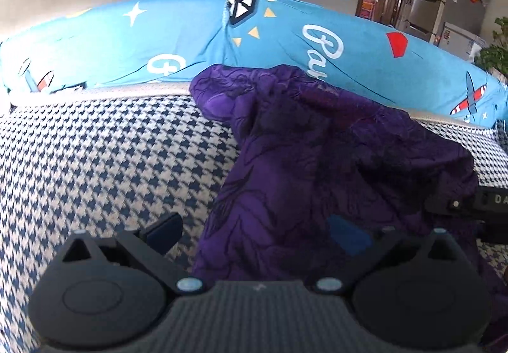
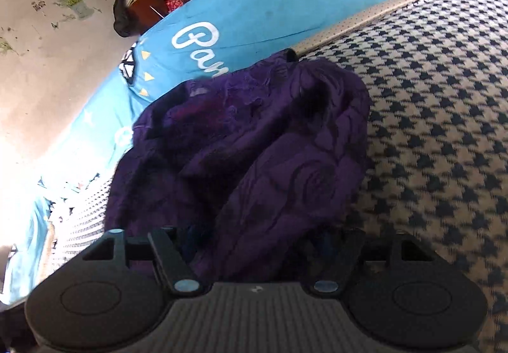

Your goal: Fold clothes

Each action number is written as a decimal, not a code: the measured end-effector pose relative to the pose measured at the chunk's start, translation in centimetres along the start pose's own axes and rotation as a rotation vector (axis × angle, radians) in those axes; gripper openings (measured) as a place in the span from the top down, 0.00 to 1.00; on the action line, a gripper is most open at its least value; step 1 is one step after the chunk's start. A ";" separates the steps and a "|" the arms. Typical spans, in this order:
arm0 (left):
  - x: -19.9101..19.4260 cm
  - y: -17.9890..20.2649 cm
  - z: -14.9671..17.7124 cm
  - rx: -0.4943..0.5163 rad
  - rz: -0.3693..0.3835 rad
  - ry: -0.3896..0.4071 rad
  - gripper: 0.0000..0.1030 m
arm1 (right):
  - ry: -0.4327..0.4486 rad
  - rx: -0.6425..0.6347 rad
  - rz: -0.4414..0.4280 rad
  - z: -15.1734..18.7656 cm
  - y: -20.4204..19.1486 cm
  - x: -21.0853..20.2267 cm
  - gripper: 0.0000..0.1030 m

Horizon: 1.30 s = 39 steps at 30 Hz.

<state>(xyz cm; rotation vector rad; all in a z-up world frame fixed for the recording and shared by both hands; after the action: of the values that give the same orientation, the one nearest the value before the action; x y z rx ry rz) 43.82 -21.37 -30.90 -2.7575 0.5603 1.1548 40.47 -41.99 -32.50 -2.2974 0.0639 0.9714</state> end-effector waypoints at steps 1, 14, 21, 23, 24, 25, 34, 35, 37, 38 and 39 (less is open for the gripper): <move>0.5 0.2 -0.3 0.004 0.007 -0.007 0.00 | 0.005 -0.004 0.010 -0.4 0.1 0.2 0.57; 3.7 1.7 -2.5 -0.023 0.063 -0.034 0.00 | 0.309 0.043 0.090 -7.9 2.6 -2.1 0.86; 3.8 2.4 -3.7 0.002 0.075 -0.004 0.00 | 0.439 0.117 0.107 -12.1 4.8 -4.2 0.87; 3.9 2.5 -4.1 0.007 0.077 0.003 0.00 | 0.494 0.102 0.146 -13.0 5.0 -5.3 0.87; 3.9 2.5 -4.3 0.008 0.078 0.007 0.00 | 0.525 0.089 0.168 -13.5 5.0 -5.8 0.87; 3.9 2.5 -4.4 0.008 0.078 0.012 0.00 | 0.554 0.084 0.187 -13.9 5.1 -6.3 0.87; 4.3 2.5 -3.7 -0.003 0.081 -0.013 0.00 | 0.520 0.108 0.336 -15.9 8.1 -5.8 0.82; 4.4 2.5 -3.5 -0.005 0.082 -0.019 0.00 | 0.476 0.118 0.358 -15.7 8.6 -5.3 0.73; 4.5 2.4 -3.2 -0.011 0.081 -0.031 0.00 | 0.409 0.119 0.411 -15.1 9.4 -4.5 0.49; 4.6 2.3 -3.0 -0.014 0.080 -0.035 0.00 | 0.387 0.117 0.419 -14.8 9.6 -4.4 0.43; 4.5 2.3 -3.0 -0.016 0.079 -0.035 0.00 | 0.368 0.118 0.424 -14.4 9.9 -4.2 0.43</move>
<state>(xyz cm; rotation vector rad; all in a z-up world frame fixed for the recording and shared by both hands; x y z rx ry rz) 47.87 -25.52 -31.89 -2.7455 0.6650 1.2267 43.74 -58.96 -27.42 -2.3695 0.7664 0.7015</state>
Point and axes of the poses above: each gripper's, at about its wrist camera, not at the fingertips, and x roughly the way its jaws point, y to its right, z to its underside, the point moved 5 cm from there along x, roughly the way its jaws point, and after that the axes turned 3 degrees about x, right-handed, at the moved point
